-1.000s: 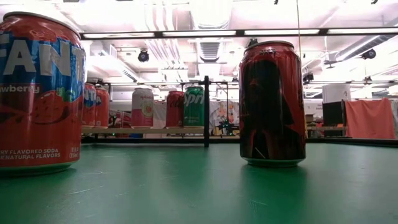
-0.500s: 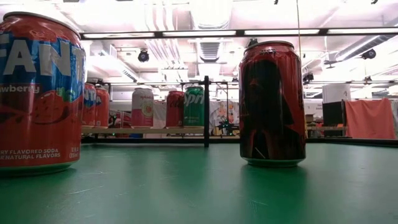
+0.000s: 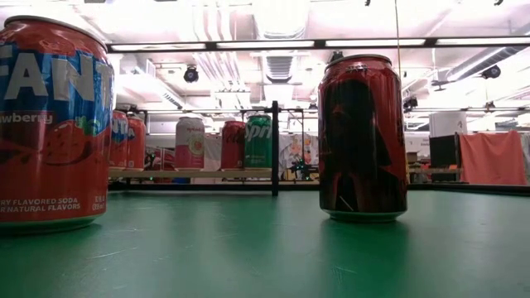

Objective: Place canned beverage on shelf
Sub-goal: Put the red-black soda can on the shelf aligned with the other red-black soda can

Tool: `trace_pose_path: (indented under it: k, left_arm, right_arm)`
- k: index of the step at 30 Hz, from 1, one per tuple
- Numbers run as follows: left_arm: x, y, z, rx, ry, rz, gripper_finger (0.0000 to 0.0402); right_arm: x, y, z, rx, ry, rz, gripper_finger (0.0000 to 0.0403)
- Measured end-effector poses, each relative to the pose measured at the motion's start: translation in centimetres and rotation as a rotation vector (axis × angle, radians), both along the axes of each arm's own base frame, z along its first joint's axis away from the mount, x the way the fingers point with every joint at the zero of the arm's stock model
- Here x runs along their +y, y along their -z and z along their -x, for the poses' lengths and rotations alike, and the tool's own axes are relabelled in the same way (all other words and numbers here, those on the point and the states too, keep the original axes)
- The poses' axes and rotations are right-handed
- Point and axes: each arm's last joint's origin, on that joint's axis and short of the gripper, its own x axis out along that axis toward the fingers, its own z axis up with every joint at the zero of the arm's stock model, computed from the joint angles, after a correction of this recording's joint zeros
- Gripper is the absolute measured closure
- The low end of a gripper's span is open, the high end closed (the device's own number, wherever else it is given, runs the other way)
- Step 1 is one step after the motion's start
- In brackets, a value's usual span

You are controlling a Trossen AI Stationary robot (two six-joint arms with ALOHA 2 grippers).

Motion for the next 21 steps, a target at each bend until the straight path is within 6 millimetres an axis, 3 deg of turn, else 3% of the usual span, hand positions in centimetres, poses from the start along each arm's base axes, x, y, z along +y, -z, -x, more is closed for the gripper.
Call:
trace_pose_path:
  k: [21]
  left_arm:
    - [0.0,0.0,0.0,-0.007,-0.004,0.012,0.0402]
  right_arm:
    - [-0.2,4.1,-0.2,-0.062,0.001,0.046,0.0039]
